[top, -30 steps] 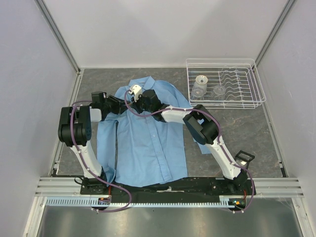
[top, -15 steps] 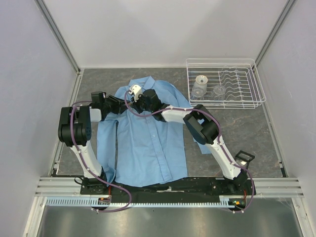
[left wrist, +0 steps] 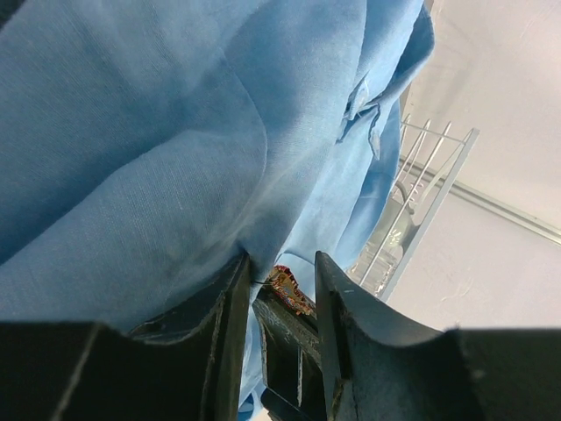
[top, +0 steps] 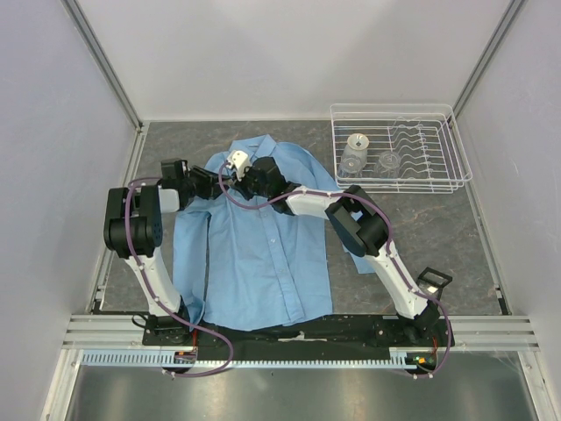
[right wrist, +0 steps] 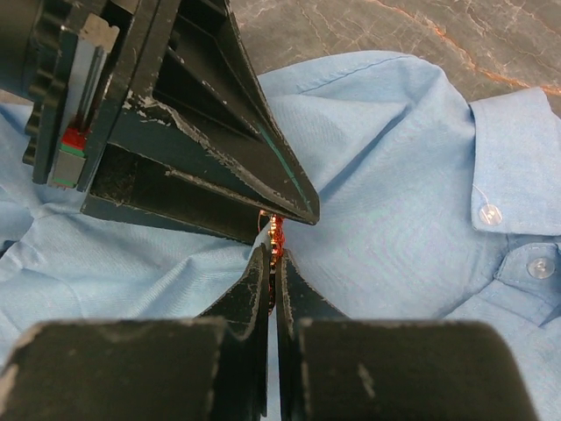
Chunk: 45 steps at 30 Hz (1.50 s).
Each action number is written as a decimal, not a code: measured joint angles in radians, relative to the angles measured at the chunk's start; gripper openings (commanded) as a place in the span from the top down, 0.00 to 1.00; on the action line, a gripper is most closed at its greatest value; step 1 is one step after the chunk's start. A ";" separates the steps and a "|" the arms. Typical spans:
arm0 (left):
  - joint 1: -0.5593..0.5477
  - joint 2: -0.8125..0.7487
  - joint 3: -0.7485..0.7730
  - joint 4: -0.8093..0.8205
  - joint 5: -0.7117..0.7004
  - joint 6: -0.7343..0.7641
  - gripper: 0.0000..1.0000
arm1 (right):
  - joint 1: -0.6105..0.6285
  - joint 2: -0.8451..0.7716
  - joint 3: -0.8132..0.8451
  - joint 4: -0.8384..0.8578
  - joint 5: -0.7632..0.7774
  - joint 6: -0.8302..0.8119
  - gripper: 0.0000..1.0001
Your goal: Remove the brooch from the garment
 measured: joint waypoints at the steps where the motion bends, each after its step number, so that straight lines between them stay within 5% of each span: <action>1: 0.001 0.001 0.002 -0.001 0.002 0.000 0.58 | 0.000 0.001 0.005 -0.007 -0.001 -0.003 1.00; 13: 0.019 0.029 0.027 0.084 0.077 -0.097 0.57 | -0.013 0.010 0.095 -0.092 -0.021 -0.051 1.00; 24: 0.048 -0.050 0.009 -0.194 -0.021 -0.087 0.55 | 0.006 -0.040 -0.084 0.053 -0.073 -0.024 1.00; 45: 0.070 -0.162 -0.037 -0.203 0.045 0.006 0.53 | 0.016 -0.056 -0.132 0.092 -0.021 0.047 1.00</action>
